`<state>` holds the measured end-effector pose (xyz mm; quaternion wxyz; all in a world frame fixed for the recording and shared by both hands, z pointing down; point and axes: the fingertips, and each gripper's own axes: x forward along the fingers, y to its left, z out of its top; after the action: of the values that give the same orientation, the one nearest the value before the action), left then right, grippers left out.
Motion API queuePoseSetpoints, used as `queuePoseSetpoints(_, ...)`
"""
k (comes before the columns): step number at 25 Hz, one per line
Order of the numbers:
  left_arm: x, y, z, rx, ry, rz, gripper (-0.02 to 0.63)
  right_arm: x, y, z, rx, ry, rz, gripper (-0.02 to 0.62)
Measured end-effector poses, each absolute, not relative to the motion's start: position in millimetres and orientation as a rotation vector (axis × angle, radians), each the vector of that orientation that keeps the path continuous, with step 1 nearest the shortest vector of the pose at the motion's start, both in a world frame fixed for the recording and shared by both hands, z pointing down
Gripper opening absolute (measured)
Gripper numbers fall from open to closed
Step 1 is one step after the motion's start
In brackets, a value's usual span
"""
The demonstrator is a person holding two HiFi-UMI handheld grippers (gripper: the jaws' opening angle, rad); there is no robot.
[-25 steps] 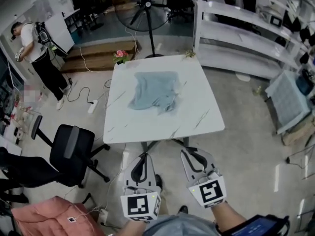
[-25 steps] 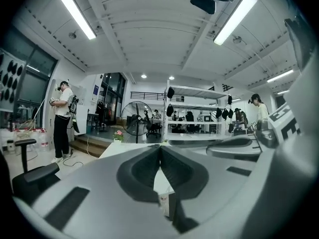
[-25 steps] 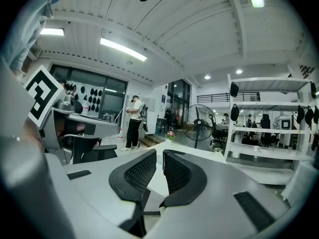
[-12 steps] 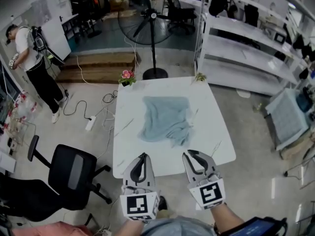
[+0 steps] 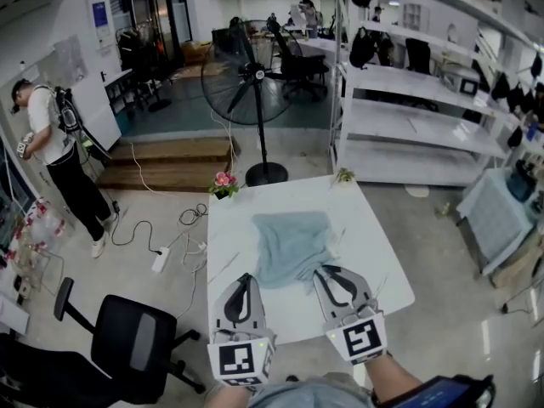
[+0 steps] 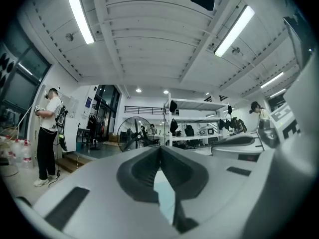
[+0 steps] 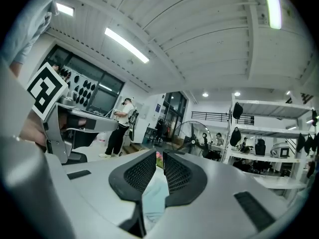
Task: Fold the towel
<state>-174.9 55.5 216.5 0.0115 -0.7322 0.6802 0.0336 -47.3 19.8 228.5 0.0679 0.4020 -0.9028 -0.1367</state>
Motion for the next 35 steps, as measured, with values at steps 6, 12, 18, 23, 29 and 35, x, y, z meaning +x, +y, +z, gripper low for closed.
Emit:
queuePoseSetpoints(6,-172.5,45.1,215.9,-2.283,2.106,0.088,0.009,-40.5,10.4,231.7,1.232,-2.712,-0.402,0.063)
queuePoseSetpoints(12,-168.9,24.4,231.3,-2.298,2.143,0.055,0.009,-36.3,-8.3,253.5,1.194,-2.690,-0.347,0.072)
queuePoseSetpoints(18,-170.4,-3.5,256.2,-2.328,2.209,0.003,0.009,-35.8,-32.1,286.6,1.114,-2.669,-0.237,0.104)
queuePoseSetpoints(23,-164.9,-17.5,298.9,-2.375,2.254,-0.088,0.009,-28.5,-43.4,343.9,1.018,-2.607,-0.145,0.141)
queuePoseSetpoints(29,-156.3,-13.4,371.3,-2.459,2.341,-0.280,0.009,-7.1,-38.1,434.2,0.913,-2.440,-0.066,0.190)
queuePoseSetpoints(35,-148.1,-21.0,429.7,-2.508,2.390,-0.409,0.009,-7.3,-46.7,485.7,0.830,-2.364,-0.132,0.209)
